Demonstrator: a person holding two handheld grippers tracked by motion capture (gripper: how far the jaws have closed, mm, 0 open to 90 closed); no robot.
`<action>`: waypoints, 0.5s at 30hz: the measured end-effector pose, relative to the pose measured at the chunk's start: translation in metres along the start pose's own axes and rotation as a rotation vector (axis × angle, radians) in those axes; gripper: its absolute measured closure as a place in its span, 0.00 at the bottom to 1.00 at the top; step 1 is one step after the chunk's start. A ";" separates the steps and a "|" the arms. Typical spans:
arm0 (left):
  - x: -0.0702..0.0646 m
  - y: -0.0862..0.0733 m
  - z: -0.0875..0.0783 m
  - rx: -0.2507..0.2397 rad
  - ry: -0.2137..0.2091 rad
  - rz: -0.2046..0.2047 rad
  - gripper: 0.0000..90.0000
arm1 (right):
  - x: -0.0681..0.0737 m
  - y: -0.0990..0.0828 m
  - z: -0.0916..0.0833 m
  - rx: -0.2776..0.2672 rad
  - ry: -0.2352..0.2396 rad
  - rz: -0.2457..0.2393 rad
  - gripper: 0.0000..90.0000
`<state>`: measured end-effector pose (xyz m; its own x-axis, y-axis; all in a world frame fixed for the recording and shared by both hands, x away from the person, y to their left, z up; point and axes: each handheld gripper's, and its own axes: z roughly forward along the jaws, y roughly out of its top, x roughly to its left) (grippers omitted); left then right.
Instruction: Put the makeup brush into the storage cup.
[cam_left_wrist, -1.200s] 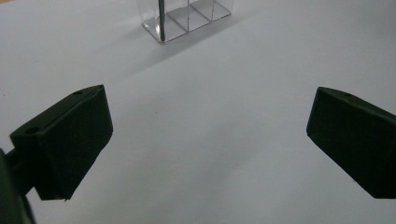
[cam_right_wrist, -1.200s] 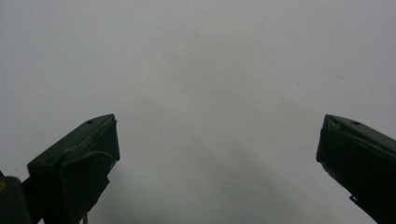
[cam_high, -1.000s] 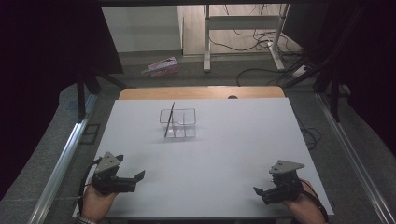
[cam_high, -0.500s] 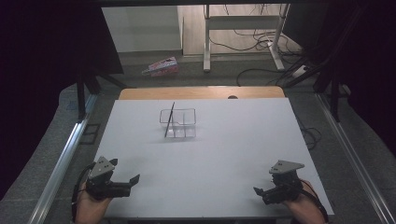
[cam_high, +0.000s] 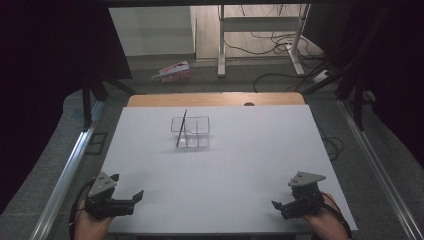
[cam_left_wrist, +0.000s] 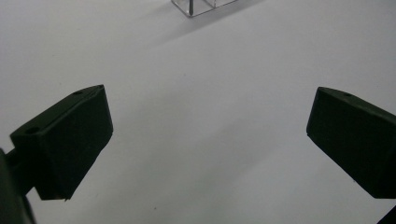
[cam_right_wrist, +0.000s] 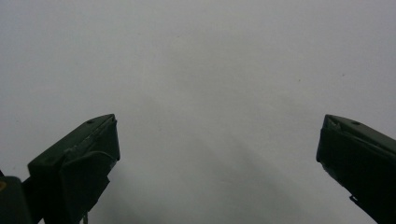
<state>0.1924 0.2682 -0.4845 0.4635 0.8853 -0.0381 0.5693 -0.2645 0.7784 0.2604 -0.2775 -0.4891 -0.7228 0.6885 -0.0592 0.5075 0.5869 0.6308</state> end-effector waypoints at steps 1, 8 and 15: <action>0.000 -0.001 -0.001 0.000 0.002 0.000 0.01 | 0.000 0.000 0.000 0.000 0.000 0.000 0.00; 0.003 -0.008 -0.004 0.022 0.027 0.000 0.01 | 0.000 0.000 0.000 0.003 0.001 0.000 0.00; 0.003 -0.012 -0.004 0.040 0.034 0.001 0.01 | 0.000 0.000 0.001 0.005 0.001 -0.002 0.00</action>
<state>0.1843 0.2757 -0.4908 0.4407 0.8975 -0.0156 0.5958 -0.2795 0.7529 0.2603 -0.2772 -0.4896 -0.7243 0.6869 -0.0600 0.5081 0.5905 0.6270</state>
